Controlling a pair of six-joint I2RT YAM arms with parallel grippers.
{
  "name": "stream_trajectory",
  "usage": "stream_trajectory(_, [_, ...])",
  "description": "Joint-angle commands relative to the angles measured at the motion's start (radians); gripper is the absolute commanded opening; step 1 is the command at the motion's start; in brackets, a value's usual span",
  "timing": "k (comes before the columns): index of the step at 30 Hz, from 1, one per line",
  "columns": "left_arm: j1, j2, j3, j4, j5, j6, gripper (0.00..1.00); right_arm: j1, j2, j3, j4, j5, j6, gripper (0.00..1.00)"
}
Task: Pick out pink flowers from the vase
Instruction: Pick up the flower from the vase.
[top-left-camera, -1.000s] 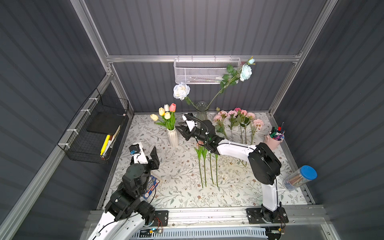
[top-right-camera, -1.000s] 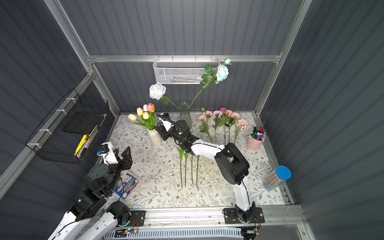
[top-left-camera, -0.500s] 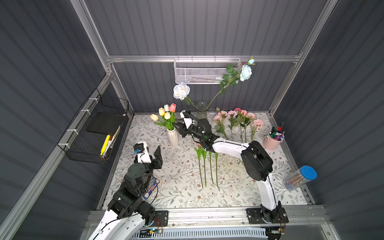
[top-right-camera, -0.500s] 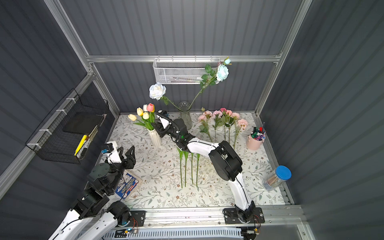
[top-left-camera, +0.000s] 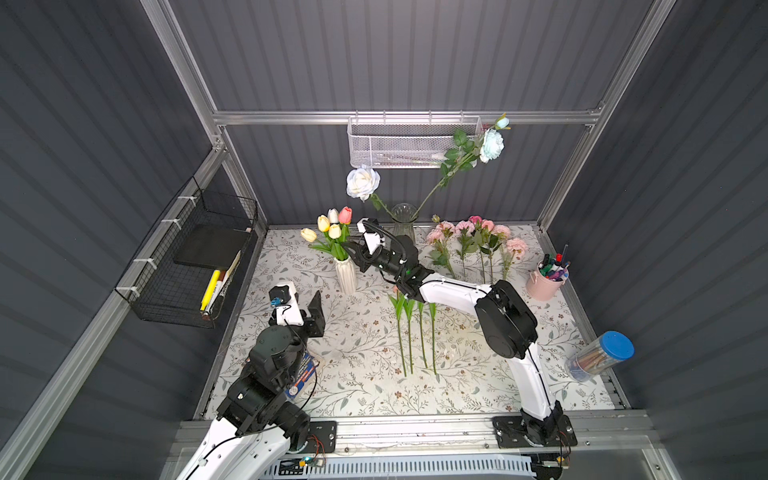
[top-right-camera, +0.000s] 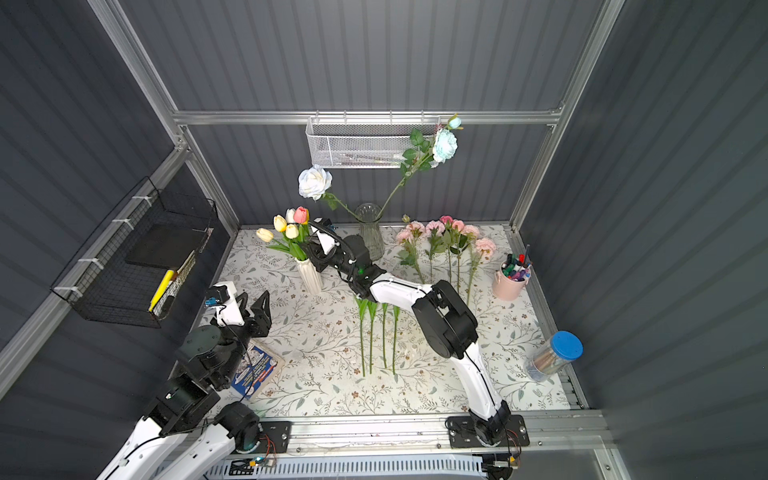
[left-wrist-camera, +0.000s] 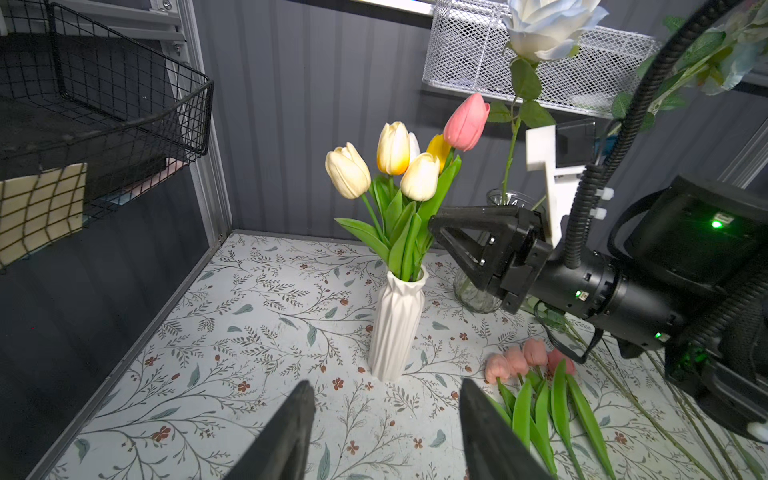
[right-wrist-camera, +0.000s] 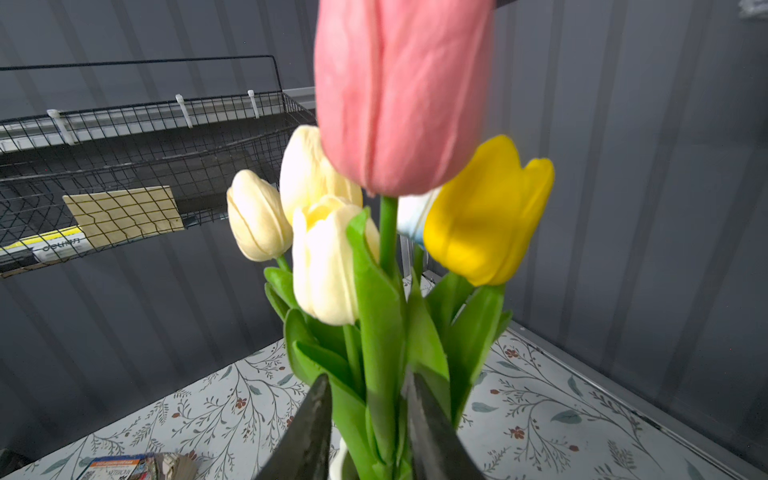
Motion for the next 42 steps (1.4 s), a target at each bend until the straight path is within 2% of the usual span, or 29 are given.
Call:
stream_trajectory(1, [0.001, 0.004, -0.009, 0.019, 0.011, 0.024, 0.57, -0.002, 0.032, 0.046, 0.006, 0.004, 0.02, 0.31])
stream_trajectory(16, [0.001, 0.01, -0.01, 0.027, 0.02, 0.033, 0.57, -0.001, 0.067, 0.078, -0.012, 0.011, 0.042, 0.26])
stream_trajectory(22, [0.001, 0.013, -0.009, 0.026, 0.019, 0.033, 0.58, -0.001, 0.067, 0.088, -0.007, 0.01, 0.046, 0.12])
stream_trajectory(28, [0.001, 0.028, -0.005, 0.024, 0.02, 0.036, 0.58, -0.001, 0.056, 0.08, 0.017, 0.005, 0.054, 0.04])
stream_trajectory(42, [0.001, 0.026, -0.008, 0.024, 0.023, 0.036, 0.58, 0.003, -0.021, 0.047, 0.04, -0.008, 0.015, 0.04])
